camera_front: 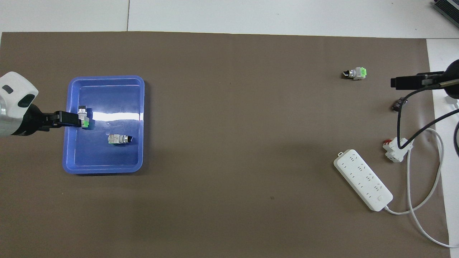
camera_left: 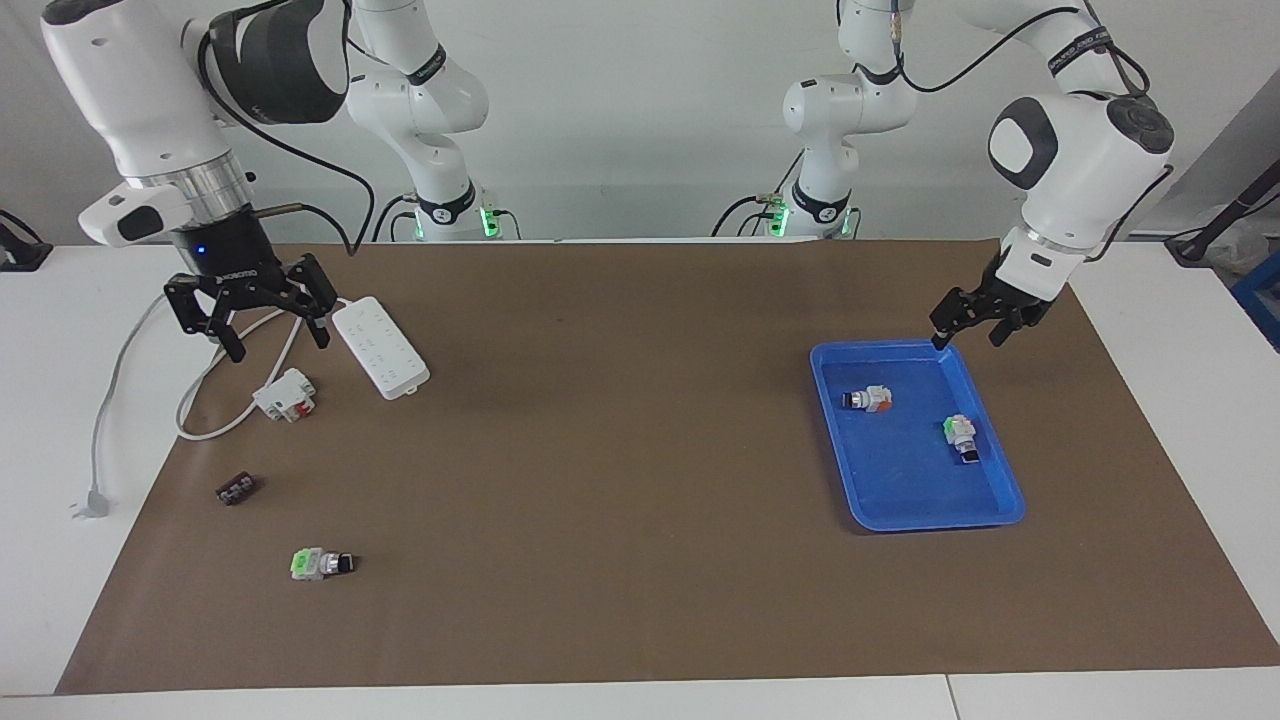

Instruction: Turn and place switch with both arms

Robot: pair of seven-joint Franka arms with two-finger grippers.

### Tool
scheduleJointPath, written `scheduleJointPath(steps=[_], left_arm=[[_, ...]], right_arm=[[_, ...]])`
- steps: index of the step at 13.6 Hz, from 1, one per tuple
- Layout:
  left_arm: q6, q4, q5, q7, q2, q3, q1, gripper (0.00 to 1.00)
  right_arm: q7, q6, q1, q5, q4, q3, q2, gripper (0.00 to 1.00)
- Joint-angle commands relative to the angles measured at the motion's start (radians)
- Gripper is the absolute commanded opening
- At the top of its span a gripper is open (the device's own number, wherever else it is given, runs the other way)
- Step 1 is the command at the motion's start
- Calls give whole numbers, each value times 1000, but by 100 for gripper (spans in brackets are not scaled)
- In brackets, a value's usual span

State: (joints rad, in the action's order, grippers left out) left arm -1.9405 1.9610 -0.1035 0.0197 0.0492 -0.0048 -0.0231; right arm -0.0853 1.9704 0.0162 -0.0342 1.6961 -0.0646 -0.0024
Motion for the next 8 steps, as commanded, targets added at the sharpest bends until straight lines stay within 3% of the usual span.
scheduleJointPath(steps=[1,4,8], left_arm=[[185,-126,31,-3,-16,6,34,99],[435,-293,177,-4,-14,-9,103,99],[514,-352,145,-3,3,-26,104,99]], right_arm=[[244,-157,36,102,-79,11,-5,100],[309,-278,47,93,-130,17,-2,100],[360,-363,48,86,-128,48,-8,100]])
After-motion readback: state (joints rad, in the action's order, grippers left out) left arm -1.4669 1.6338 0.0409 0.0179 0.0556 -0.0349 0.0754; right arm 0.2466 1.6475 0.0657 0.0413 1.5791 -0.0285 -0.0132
